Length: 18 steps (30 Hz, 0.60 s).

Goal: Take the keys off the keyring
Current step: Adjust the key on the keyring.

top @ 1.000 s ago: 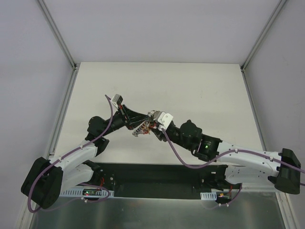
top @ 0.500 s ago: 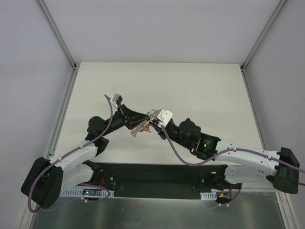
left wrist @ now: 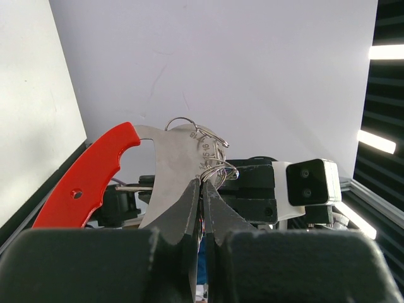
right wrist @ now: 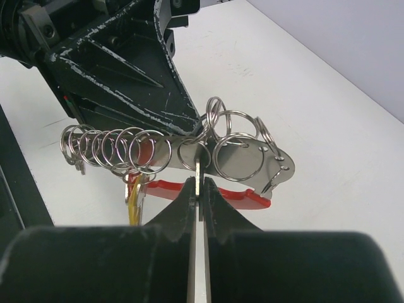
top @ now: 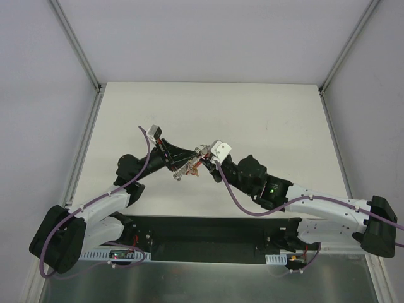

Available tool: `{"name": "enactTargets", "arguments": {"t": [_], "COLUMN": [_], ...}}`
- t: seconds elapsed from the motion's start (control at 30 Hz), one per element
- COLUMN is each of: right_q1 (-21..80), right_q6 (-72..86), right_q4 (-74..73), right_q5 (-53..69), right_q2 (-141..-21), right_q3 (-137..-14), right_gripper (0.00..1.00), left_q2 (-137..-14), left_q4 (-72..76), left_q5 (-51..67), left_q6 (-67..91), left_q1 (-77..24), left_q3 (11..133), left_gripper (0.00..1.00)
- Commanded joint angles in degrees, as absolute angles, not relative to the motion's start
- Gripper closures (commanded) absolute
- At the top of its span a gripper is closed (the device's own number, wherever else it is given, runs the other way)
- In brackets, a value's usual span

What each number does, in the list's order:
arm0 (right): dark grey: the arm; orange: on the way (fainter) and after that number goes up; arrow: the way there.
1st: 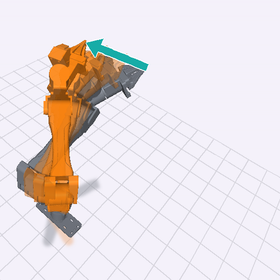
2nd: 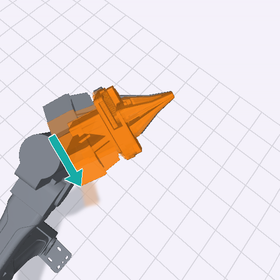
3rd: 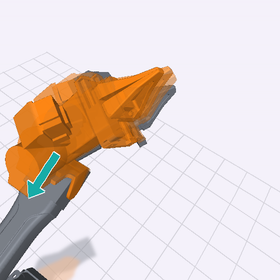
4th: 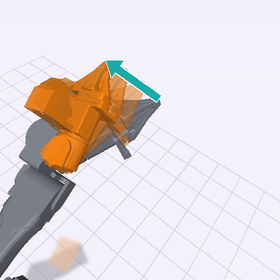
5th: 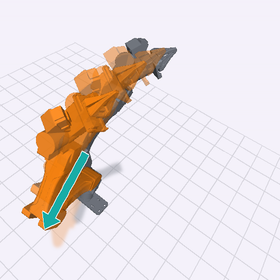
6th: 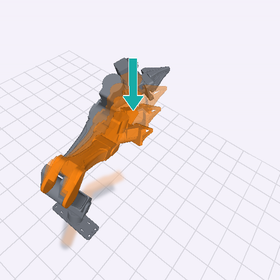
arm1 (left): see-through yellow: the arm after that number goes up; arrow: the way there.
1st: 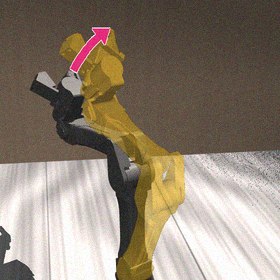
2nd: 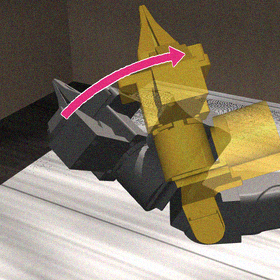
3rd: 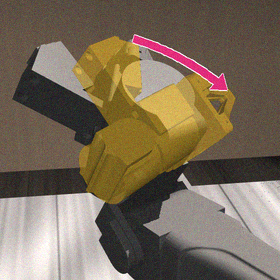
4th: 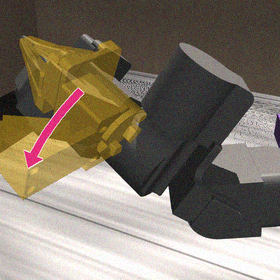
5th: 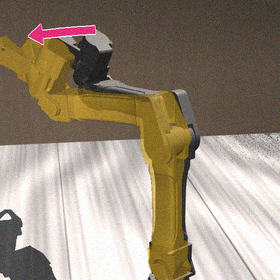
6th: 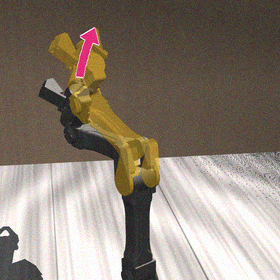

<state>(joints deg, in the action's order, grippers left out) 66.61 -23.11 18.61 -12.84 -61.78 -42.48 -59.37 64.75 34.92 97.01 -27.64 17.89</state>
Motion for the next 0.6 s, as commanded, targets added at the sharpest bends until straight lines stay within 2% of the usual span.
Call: {"name": "enactTargets", "arguments": {"t": [0.0,0.57], "right_q1": [65.7,64.8], "right_q6": [-21.8,-21.6], "right_q4": [18.6,17.2], "right_q5": [-15.8,-15.8], "right_q2": [-60.0,-58.6], "right_q3": [-42.7,-42.0], "right_gripper": [0.99,0.99], "left_q2": [-59.2,-59.9], "left_q4": [72.7,74.4], "left_q5": [34.7,35.0], "left_q6": [99.3,99.5], "left_q1": [-27.1,-26.9], "left_q3": [17.9,18.0], "left_gripper": [1.0,1.0]}}
